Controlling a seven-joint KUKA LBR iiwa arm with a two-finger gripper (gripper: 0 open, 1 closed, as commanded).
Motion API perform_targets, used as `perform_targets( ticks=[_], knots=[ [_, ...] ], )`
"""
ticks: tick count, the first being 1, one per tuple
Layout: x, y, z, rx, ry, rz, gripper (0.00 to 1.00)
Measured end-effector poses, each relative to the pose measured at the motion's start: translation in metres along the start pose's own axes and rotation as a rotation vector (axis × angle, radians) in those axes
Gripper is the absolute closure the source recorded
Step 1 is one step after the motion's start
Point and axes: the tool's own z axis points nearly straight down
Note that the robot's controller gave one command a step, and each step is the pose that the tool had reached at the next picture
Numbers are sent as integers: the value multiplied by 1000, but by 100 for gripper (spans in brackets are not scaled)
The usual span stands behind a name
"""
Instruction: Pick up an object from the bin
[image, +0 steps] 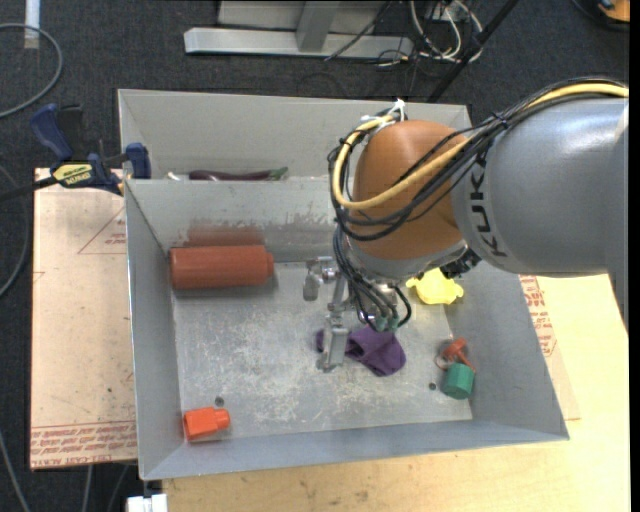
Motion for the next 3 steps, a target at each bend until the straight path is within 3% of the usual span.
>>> perform_targets(
  ticks=[1, 2, 3],
  knots=[
    [-5, -30, 19, -3, -1, -62, 0],
    [5, -60, 57, 0, -1, -12, 0],
    [1, -69, 100, -4, -2, -13, 100]
  ],
)
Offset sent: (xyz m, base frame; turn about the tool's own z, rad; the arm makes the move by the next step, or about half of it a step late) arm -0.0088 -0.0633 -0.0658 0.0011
